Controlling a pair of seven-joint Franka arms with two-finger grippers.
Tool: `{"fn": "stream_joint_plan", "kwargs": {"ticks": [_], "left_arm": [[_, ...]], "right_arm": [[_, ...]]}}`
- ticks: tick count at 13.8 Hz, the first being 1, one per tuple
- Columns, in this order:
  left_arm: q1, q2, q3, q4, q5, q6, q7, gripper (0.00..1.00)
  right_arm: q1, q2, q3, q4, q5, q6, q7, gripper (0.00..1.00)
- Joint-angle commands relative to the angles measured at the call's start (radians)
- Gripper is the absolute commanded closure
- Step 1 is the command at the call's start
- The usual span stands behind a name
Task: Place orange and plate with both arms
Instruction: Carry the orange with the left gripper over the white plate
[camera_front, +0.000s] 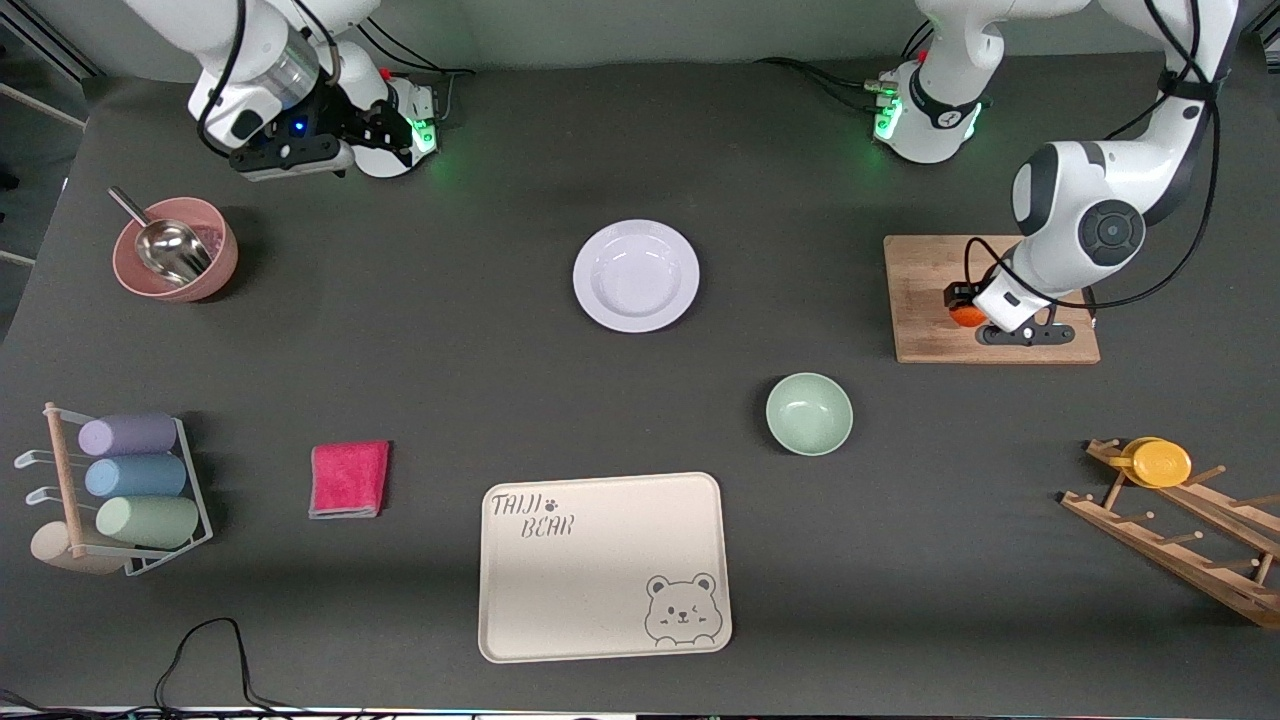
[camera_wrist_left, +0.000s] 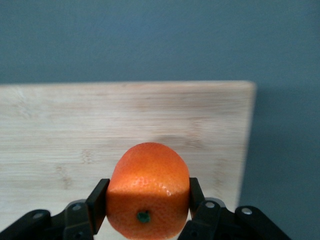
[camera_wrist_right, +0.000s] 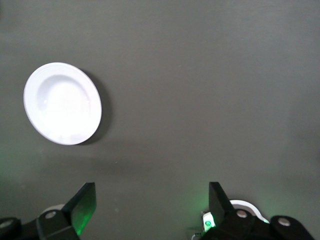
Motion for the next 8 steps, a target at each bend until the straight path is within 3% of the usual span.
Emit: {"fn": "stream_joint_plan", "kwargs": {"ticks": [1,4,8], "left_arm": [[0.006,-0.118,-0.108,0.135,-0.092,-0.231,0.0,1.0],[0.005,-0.118,-0.224,0.316,-0.273,-0.414,-0.083,1.0],[0.003,-0.08,-0.496,0.392,-0.338,-0.323,-0.517,1.0]], "right_arm": [[-0.001,-0.026,-0.034,-0.066,0.052,0.067,-0.09,0.0],[-0.007,-0.01,-0.072,-0.103,0.13,0.111,-0.248,0.0],[-0.009,0.005,-0.109,-0.158,0.288,0.168,-0.402,0.0]]}}
